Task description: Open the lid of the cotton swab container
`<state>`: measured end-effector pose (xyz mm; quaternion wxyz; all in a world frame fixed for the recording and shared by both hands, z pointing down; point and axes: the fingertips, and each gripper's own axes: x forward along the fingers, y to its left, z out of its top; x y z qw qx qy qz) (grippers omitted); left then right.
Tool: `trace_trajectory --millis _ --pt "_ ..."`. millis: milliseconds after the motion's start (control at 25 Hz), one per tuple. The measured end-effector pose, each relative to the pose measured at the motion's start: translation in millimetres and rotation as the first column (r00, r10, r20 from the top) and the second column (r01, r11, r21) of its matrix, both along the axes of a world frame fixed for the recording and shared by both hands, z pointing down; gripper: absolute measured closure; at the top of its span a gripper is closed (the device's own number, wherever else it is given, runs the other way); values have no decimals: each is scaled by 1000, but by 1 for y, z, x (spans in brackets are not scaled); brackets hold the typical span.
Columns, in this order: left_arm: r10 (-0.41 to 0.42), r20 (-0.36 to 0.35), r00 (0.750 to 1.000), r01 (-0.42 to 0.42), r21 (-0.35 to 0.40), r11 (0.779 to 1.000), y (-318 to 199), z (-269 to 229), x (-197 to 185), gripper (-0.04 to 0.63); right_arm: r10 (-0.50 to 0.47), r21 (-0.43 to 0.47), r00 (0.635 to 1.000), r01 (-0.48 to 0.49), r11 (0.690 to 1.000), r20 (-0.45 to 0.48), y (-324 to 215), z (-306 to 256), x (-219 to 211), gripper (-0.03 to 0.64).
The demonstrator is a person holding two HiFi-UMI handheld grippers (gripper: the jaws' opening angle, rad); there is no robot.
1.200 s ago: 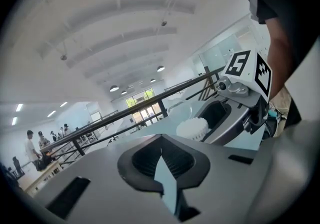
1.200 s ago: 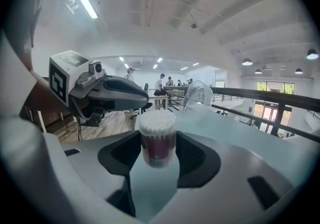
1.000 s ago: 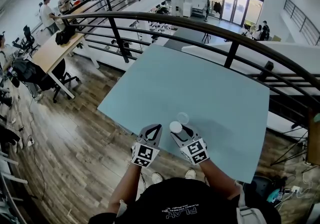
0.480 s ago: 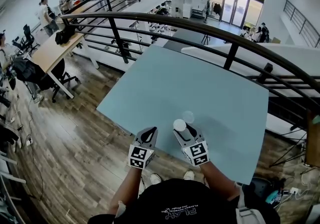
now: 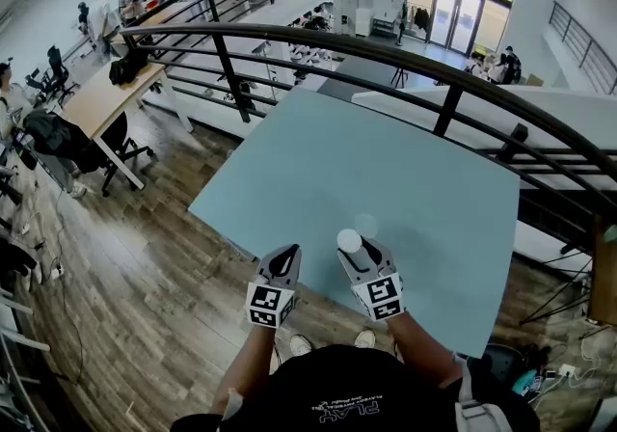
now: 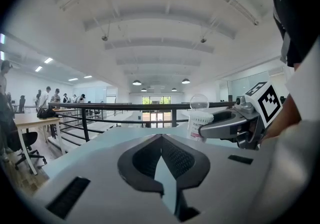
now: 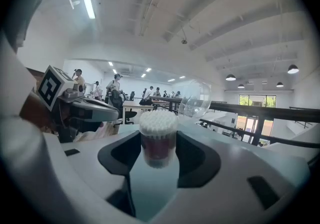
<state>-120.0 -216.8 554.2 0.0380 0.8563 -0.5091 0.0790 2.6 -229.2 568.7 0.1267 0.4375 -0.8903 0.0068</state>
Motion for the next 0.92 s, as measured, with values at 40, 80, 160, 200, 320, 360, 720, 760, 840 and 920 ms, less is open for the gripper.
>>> trace_trajectory --millis 40,80,160,200,320,360,720,760,840,920 --pt "-1 -4 1000 1 -4 1000 1 0 0 582 0 1 1000 0 1000 0 0 -1 0 390" --pt "-1 -7 1000 1 -14 1000 2 0 0 582 0 2 1000 0 1000 0 0 -1 0 390" --pt "-1 -12 1000 1 -35 999 4 1 2 582 2 3 1000 -2 1000 0 0 -2 1 390" --pt "0 -16 1000 -1 -35 999 5 1 3 582 3 4 1000 -3 1000 0 0 -2 1 390" --pt "18 -16 1000 -19 -38 999 8 2 6 581 4 1 1000 -4 1000 1 1 0 3 390" --pt "29 -14 999 -30 -41 999 9 3 7 582 4 0 1000 -4 1000 1 1 0 3 390" --pt "75 -1 997 -75 -37 996 11 5 16 583 10 -8 1000 -10 1000 -9 2 5 4 390" --pt "77 -2 997 -77 -40 996 12 5 17 581 10 -7 1000 -10 1000 -10 2 5 5 390" --pt "79 -6 997 -79 -41 996 12 5 17 583 12 0 1000 -12 1000 -8 2 4 4 390" --pt "82 -13 997 -82 -38 996 13 4 16 583 14 3 1000 -14 1000 -6 3 3 4 390"
